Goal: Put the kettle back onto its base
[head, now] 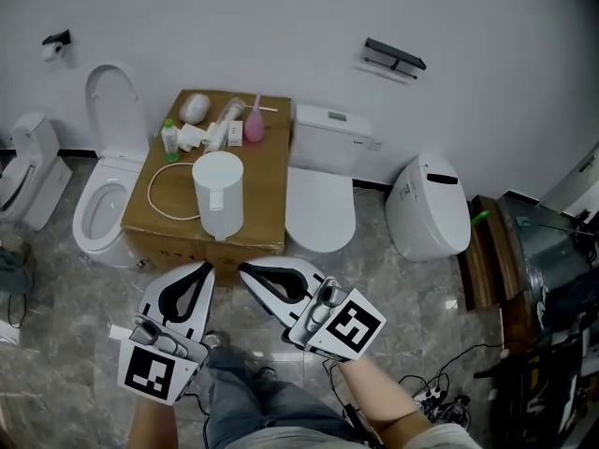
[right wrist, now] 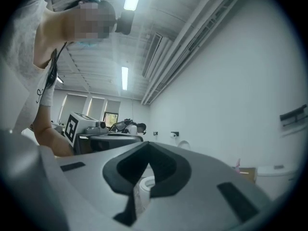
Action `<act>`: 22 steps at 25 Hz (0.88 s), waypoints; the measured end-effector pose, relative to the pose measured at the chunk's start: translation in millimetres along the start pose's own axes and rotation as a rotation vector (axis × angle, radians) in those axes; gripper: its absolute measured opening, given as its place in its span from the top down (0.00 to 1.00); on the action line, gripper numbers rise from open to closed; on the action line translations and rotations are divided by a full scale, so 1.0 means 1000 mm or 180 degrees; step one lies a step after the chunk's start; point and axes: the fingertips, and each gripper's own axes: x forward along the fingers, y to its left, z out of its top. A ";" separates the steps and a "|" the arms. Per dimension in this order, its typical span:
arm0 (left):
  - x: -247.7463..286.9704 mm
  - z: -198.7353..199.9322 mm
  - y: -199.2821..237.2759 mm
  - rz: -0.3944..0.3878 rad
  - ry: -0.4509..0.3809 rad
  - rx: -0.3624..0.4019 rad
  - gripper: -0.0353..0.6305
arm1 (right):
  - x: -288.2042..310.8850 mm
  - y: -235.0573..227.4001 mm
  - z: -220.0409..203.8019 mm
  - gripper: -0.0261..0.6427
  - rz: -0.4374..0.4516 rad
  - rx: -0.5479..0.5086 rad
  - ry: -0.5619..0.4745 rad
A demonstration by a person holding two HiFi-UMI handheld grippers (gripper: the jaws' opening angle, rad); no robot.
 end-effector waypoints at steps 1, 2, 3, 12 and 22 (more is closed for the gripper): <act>-0.002 0.001 -0.002 0.0010 0.0008 0.0008 0.94 | -0.001 0.002 0.001 0.95 0.0004 -0.0012 0.0024; -0.004 0.002 -0.004 0.0018 0.0007 0.0019 0.94 | -0.002 0.005 0.003 0.95 0.0009 -0.0034 0.0033; -0.006 0.004 -0.006 0.0024 0.0001 0.0031 0.94 | -0.003 0.007 0.004 0.95 0.0016 -0.0059 0.0040; -0.012 0.018 -0.012 0.0024 -0.0036 0.0097 0.94 | 0.000 0.019 0.018 0.95 0.0045 -0.0118 0.0047; -0.020 0.020 -0.013 0.0042 -0.0109 0.0052 0.94 | 0.002 0.028 0.015 0.95 0.0021 -0.0137 0.0078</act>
